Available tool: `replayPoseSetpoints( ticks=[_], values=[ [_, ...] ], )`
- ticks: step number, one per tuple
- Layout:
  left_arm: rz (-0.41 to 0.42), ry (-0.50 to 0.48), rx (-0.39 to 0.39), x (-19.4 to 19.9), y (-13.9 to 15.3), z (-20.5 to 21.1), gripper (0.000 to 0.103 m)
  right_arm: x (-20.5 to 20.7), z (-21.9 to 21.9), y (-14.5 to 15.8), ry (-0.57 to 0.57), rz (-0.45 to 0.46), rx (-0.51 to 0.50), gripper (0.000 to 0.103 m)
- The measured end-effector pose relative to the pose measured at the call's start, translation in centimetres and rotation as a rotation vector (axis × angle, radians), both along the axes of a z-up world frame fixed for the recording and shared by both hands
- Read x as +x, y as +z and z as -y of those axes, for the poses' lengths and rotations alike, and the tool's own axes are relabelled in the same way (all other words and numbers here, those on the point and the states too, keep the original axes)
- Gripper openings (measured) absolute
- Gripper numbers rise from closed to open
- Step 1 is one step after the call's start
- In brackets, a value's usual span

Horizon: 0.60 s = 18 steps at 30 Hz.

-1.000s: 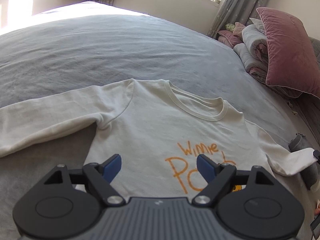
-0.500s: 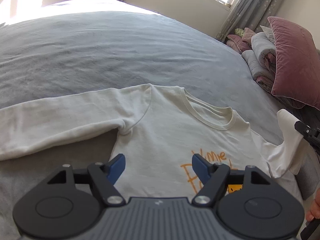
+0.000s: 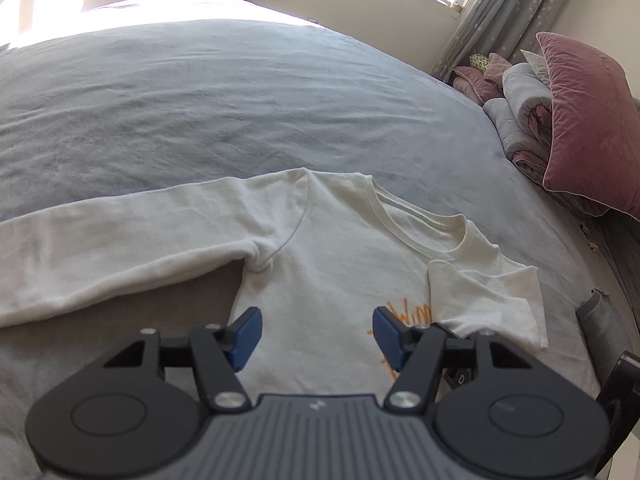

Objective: Fold clothes

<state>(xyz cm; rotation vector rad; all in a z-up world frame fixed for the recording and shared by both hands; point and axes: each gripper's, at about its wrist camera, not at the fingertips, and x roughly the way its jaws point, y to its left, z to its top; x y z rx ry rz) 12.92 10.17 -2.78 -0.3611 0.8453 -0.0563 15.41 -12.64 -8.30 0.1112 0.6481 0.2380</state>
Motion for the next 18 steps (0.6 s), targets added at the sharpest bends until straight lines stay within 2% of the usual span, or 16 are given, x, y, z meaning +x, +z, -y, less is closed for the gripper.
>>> replayPoseSetpoints(
  ticks=[3, 4, 5, 7, 12, 16, 18],
  values=[
    [-0.019, -0.003, 0.0, 0.1, -0.2, -0.1, 0.062, -0.2, 0.9, 0.2, -0.021, -0.031, 0.113, 0.017],
    [-0.023, -0.005, 0.002, 0.1, -0.2, 0.0, 0.062, -0.2, 1.3, 0.2, -0.034, -0.039, 0.157, 0.024],
    [-0.027, -0.008, 0.003, 0.1, -0.3, 0.0, 0.062, -0.2, 1.9, 0.3, -0.049, -0.045, 0.201, 0.037],
    [-0.033, -0.013, 0.007, 0.2, -0.4, 0.1, 0.062, -0.3, 3.1, 0.5, -0.079, -0.057, 0.29, 0.048],
    [-0.039, -0.022, 0.002, 0.2, -0.5, 0.1, 0.063, 0.0, 6.4, 0.6, -0.167, -0.08, 0.439, 0.048],
    [-0.047, -0.032, -0.016, 0.3, -0.6, -0.2, 0.063, 0.7, 7.8, 0.7, -0.201, -0.071, 0.481, 0.047],
    [-0.055, -0.044, -0.066, 0.4, -0.9, -0.5, 0.065, 0.9, 7.7, 1.0, -0.188, -0.057, 0.48, 0.033]
  ],
)
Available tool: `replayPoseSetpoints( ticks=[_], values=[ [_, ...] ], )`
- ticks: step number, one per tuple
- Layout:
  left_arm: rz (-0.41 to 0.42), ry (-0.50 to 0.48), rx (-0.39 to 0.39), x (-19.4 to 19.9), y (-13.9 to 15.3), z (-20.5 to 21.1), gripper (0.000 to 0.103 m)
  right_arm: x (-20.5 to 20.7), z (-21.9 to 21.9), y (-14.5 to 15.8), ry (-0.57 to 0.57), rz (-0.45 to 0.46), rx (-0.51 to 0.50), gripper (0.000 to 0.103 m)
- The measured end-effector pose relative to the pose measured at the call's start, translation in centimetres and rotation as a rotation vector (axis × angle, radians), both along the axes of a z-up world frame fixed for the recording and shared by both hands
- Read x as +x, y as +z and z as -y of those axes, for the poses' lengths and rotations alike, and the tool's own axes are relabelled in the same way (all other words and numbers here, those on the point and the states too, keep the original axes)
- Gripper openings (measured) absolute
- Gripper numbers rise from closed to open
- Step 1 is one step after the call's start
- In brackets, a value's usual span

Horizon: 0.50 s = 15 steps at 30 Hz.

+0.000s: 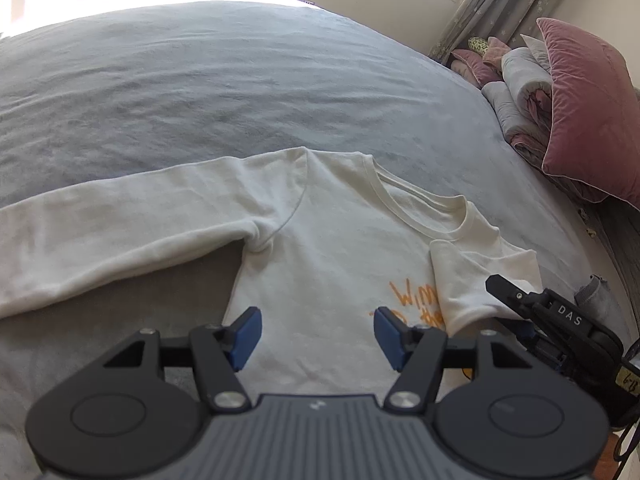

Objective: Fold clothes

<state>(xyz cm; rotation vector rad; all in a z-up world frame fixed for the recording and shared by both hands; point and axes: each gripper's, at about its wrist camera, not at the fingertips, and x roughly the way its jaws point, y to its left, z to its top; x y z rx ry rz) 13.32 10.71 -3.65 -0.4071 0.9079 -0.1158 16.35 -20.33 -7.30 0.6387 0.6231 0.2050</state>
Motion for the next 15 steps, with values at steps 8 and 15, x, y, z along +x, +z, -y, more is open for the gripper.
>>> replayPoseSetpoints(
  ticks=[8, 15],
  values=[
    [0.015, 0.016, -0.396, 1.3, -2.6, -2.8, 0.068, 0.4, -5.9, 3.3, 0.26, 0.129, -0.214, 0.013],
    [0.008, 0.053, -0.686, 2.4, -6.3, -4.8, 0.081, -0.1, -11.7, 3.2, 0.528, 0.154, -0.444, 0.014]
  ],
)
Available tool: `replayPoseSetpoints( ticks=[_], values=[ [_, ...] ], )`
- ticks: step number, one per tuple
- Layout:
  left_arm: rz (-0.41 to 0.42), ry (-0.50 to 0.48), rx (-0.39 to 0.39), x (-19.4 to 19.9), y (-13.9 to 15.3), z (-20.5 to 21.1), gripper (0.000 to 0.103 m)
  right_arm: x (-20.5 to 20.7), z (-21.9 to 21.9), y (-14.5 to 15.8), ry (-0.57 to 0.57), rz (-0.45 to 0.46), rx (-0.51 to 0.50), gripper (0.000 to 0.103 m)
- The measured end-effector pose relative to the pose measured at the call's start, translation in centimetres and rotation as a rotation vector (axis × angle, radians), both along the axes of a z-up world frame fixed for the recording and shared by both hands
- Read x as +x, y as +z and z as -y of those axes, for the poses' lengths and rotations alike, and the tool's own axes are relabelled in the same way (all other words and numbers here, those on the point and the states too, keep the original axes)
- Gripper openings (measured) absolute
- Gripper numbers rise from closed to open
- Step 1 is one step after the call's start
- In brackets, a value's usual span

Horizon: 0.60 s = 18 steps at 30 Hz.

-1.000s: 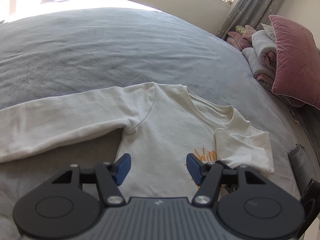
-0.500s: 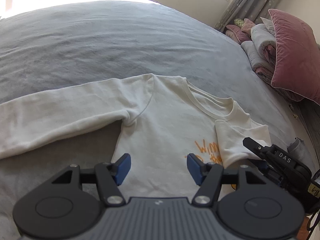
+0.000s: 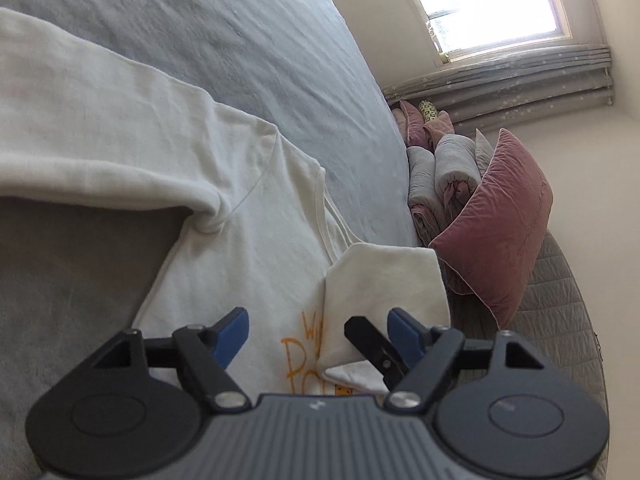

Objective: Fold clothes

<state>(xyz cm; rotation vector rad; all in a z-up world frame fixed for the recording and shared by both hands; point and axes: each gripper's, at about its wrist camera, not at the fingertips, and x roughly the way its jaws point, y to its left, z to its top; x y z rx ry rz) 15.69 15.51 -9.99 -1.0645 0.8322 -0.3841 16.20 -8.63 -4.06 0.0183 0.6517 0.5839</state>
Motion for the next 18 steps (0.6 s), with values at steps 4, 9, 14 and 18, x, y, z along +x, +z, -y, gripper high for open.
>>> replayPoseSetpoints(
  ticks=[4, 9, 14, 18],
  values=[
    [0.009, 0.012, -0.048, 0.2, -0.5, 0.0, 0.083, -0.4, -0.9, -1.1, 0.064, -0.025, -0.054, 0.022],
    [0.017, 0.037, 0.031, 0.2, 0.1, 0.8, 0.078, -0.9, 0.7, -1.6, 0.062, -0.044, -0.048, 0.038],
    [-0.002, 0.032, 0.223, 1.4, 0.9, 2.6, 0.018, -0.8, 6.8, -0.4, -0.1, 0.009, -0.061, 0.05],
    [0.073, 0.014, 0.37, 1.8, 3.0, 4.2, 0.007, 0.7, 13.5, -0.1, -0.325, 0.001, -0.019, 0.051]
  ],
)
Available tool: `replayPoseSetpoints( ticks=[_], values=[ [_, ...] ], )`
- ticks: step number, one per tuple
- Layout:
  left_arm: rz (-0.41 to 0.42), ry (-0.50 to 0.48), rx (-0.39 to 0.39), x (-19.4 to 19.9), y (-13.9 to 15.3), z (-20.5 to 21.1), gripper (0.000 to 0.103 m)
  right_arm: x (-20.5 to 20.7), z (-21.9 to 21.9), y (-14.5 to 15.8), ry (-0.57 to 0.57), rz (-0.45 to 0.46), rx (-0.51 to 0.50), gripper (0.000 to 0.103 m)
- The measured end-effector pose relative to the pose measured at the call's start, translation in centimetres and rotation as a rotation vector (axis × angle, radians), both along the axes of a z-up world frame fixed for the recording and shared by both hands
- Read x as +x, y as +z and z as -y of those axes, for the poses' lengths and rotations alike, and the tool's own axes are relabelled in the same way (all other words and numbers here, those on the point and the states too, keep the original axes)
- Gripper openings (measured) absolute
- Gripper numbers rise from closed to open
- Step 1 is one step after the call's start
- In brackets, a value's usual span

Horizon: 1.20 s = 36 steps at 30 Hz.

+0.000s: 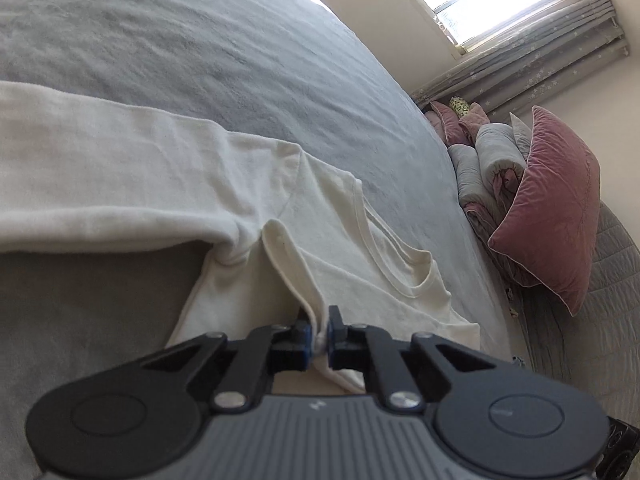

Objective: Fold clothes

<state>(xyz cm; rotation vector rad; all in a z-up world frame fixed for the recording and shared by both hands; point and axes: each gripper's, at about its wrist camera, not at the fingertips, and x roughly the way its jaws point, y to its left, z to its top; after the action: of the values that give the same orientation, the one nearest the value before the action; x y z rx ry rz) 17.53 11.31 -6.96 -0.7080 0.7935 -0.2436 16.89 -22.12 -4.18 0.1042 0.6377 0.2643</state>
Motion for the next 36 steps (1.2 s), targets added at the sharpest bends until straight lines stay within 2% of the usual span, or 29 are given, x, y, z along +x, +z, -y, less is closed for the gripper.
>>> replayPoseSetpoints(
  ticks=[2, 6, 9, 12, 17, 18, 20, 24, 25, 26, 29, 31, 36],
  values=[
    [0.062, -0.025, 0.072, 0.2, 1.7, 0.7, 0.007, 0.3, 2.7, 0.0, -0.084, -0.006, 0.059, 0.051],
    [0.195, -0.075, 0.215, 1.2, 4.9, 0.9, 0.007, 0.8, 5.5, -0.2, -0.162, -0.013, 0.157, 0.051],
    [0.215, -0.063, 0.255, 2.8, 5.3, 0.1, 0.007, 1.3, 6.3, -0.6, -0.19, -0.021, 0.175, 0.051],
    [0.188, -0.029, 0.285, 4.1, 3.8, -1.4, 0.007, 2.0, 7.1, -1.0, -0.211, -0.036, 0.2, 0.051],
    [0.079, -0.015, 0.267, 5.5, 0.5, -2.8, 0.011, 3.9, 8.8, -2.2, -0.253, -0.079, 0.28, 0.051],
    [0.072, -0.011, 0.26, 5.6, 0.2, -3.0, 0.012, 4.4, 8.9, -2.4, -0.253, -0.088, 0.304, 0.051],
    [0.079, 0.011, 0.238, 5.5, 0.1, -3.4, 0.022, 5.3, 9.3, -2.9, -0.249, -0.102, 0.354, 0.051],
    [0.081, 0.058, 0.184, 5.9, -0.3, -4.2, 0.022, 6.7, 9.4, -3.5, -0.241, -0.113, 0.465, 0.05],
    [0.082, 0.059, 0.189, 6.1, -0.4, -4.0, 0.008, 6.7, 9.2, -3.4, -0.246, -0.104, 0.454, 0.038],
    [0.105, 0.065, 0.197, 5.9, -0.3, -3.8, 0.003, 6.5, 8.9, -3.1, -0.255, -0.089, 0.425, 0.003],
    [0.201, 0.086, 0.219, 5.1, 0.5, -2.9, 0.003, 6.0, 8.1, -2.5, -0.28, -0.044, 0.34, 0.005],
    [0.241, 0.111, 0.267, 5.0, 0.7, -2.4, 0.003, 5.8, 8.2, -2.6, -0.292, -0.028, 0.333, 0.005],
    [0.139, 0.096, 0.374, 6.8, -1.2, -1.5, 0.004, 7.1, 7.1, -4.0, -0.296, -0.076, 0.251, 0.005]
  ],
)
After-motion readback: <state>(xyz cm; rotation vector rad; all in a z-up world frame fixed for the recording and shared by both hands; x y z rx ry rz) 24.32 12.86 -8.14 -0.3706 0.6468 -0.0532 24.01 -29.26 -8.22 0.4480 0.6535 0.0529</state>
